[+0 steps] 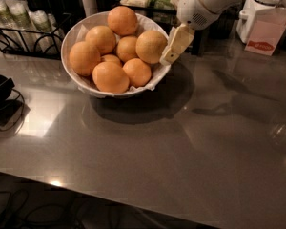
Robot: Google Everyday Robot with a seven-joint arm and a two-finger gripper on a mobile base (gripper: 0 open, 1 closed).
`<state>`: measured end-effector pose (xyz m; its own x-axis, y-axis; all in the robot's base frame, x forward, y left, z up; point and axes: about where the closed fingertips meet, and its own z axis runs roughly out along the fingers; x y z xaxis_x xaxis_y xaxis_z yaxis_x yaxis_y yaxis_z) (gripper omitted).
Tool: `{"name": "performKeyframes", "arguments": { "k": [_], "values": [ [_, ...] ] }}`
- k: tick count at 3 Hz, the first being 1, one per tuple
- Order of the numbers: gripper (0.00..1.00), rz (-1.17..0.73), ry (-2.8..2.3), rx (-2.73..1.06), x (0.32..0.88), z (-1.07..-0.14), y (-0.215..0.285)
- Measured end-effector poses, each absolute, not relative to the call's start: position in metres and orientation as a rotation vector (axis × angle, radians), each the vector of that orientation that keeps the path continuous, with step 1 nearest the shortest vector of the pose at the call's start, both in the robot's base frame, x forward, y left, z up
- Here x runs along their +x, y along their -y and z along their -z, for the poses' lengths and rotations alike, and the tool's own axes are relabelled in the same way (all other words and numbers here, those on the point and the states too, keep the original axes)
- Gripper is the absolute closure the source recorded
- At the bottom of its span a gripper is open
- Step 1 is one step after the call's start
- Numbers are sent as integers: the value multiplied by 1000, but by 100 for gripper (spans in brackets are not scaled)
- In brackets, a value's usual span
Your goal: Pick orange from white bowl
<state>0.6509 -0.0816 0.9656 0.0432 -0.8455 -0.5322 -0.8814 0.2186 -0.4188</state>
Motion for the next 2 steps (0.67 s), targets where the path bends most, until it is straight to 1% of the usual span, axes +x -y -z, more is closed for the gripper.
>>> {"name": "performKeyframes", "arguments": {
  "k": [2],
  "values": [
    [0, -226, -1738, -1658, 656, -966, 52]
  ]
}}
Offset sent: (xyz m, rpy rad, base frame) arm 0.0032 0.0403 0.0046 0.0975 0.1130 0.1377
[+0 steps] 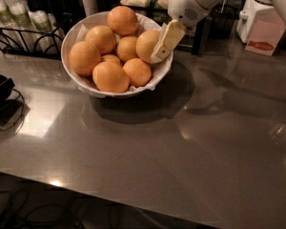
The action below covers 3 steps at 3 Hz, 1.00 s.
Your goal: Pick orange from white bowl
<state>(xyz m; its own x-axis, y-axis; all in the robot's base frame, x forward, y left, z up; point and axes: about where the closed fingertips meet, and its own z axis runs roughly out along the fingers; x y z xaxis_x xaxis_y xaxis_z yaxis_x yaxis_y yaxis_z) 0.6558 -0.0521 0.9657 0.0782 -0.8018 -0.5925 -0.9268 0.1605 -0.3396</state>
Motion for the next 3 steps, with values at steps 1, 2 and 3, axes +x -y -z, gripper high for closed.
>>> {"name": "performKeyframes", "arguments": {
  "k": [1, 2, 3],
  "values": [
    [0, -262, -1750, -1674, 653, -963, 50],
    [6, -254, -1780, -1690, 654, -952, 52],
    [10, -161, -1830, -1700, 663, -929, 61]
  ]
}}
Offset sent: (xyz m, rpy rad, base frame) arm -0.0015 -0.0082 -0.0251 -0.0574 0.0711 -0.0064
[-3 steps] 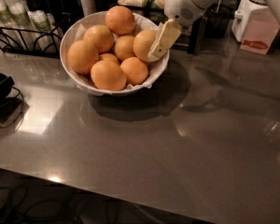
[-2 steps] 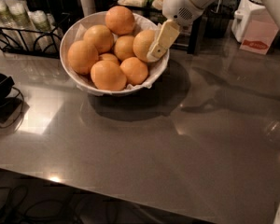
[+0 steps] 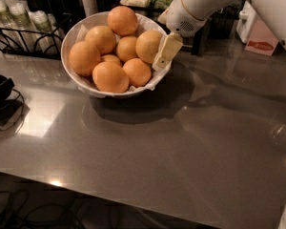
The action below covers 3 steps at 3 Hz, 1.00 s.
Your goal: Pick orange from white bowl
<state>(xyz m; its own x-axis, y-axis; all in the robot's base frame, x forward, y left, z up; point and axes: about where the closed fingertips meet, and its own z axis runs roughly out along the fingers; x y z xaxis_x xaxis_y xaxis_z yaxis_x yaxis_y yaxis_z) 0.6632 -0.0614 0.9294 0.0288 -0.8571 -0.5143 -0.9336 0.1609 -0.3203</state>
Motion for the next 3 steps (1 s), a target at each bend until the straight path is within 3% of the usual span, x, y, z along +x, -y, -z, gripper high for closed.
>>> {"name": "performKeyframes", "arguments": {
  "k": [1, 2, 3],
  "values": [
    [10, -104, -1855, -1700, 670, -917, 67],
    [22, -88, -1836, -1717, 673, -914, 61],
    [43, -89, -1796, -1714, 674, -924, 54]
  ]
}}
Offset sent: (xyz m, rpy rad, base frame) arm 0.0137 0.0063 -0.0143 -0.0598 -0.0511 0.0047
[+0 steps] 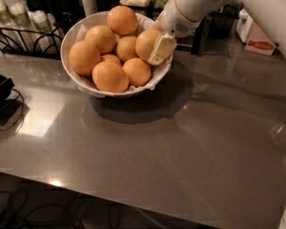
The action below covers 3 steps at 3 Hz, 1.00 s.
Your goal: Pick orange from white bowl
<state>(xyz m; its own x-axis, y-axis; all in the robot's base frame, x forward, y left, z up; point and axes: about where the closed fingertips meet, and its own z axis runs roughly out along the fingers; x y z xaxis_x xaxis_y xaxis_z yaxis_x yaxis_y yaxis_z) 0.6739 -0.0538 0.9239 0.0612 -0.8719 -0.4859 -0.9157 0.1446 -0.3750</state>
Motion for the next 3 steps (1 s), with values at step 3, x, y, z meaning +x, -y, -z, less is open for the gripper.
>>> {"name": "performKeyframes", "arguments": {
  "k": [3],
  "values": [
    [100, -96, -1759, -1708, 673, -934, 46]
  ]
}}
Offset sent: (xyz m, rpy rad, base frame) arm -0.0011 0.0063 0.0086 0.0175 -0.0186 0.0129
